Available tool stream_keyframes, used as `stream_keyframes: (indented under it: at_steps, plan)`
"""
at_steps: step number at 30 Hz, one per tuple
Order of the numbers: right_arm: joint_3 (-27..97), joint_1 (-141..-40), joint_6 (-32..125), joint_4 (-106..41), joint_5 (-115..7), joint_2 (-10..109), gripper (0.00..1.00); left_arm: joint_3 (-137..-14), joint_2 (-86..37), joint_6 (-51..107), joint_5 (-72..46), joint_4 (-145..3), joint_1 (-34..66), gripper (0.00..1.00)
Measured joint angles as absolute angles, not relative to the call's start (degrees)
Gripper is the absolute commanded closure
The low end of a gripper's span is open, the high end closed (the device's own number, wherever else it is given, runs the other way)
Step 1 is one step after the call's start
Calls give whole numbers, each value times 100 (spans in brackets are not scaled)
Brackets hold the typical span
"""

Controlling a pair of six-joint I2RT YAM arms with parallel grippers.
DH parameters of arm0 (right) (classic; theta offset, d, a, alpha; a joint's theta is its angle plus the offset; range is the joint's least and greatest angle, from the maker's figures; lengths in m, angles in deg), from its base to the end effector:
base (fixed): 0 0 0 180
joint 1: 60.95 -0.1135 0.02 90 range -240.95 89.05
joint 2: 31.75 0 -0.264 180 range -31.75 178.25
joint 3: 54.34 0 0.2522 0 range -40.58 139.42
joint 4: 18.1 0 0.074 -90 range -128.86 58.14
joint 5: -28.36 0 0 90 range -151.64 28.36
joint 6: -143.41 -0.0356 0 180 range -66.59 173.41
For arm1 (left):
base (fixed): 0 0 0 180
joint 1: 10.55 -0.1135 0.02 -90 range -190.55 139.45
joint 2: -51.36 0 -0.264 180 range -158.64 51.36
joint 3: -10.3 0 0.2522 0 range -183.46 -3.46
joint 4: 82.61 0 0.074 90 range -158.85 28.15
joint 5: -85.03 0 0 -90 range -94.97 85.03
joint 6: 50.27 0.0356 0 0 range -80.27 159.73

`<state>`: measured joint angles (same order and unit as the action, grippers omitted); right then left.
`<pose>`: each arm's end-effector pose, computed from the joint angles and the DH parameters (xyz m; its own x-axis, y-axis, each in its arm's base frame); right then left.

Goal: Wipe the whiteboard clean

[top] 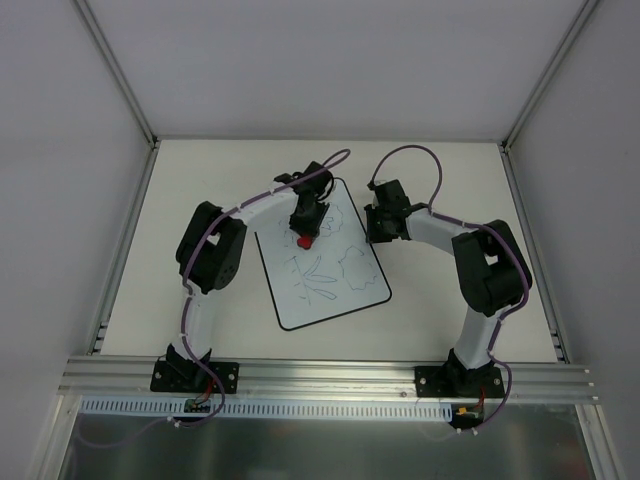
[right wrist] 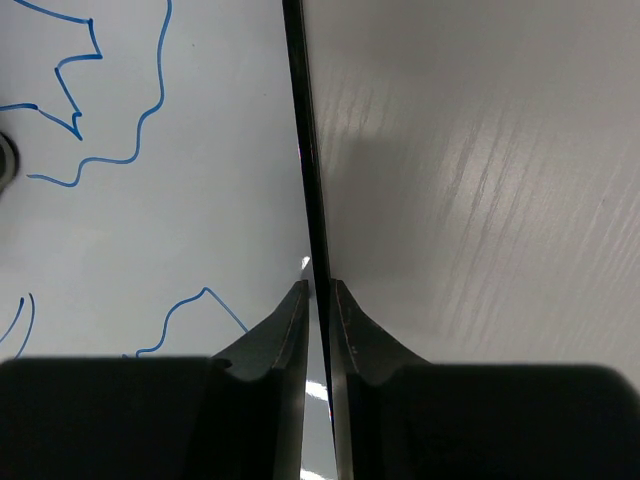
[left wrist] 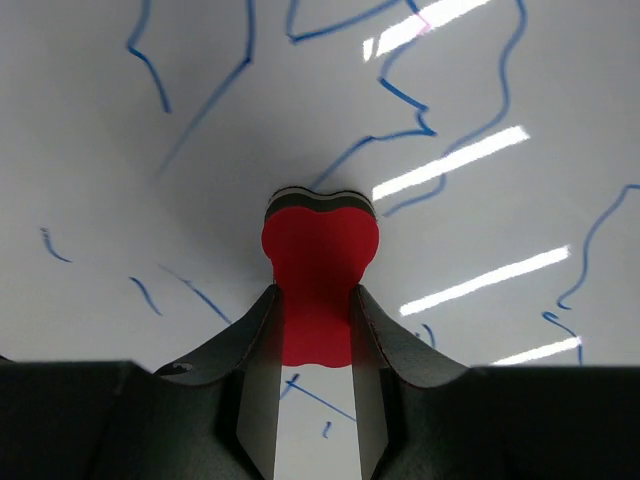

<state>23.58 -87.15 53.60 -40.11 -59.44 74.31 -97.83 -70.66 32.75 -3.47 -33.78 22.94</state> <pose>0.3454 0.1715 0.1641 -0.6873 -0.3419 -0.6409 -0.4655 0.8846 0.0273 0.3800 -0.2503 0.1794 -0.8015 0.3847 -0.4578 0.4475 0.8937 -0.0326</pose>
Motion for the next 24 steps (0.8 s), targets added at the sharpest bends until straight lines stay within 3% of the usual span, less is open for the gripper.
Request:
stream_keyframes:
  at_steps: [6,17,24]
  plan:
    - [2380,-8715,5360,-4039,-5949,7442,86,-9534,-6902,2811,-358,-3394,2467,100]
    - [2380,-8732,5353,-4031,-5949,7444,86,-9706,-6983,2599,-157,-3243,769,100]
    - [2380,-8737,5347,-4031,-5951,7444,86,-10513,-7481,2884,60,-2856,635,100]
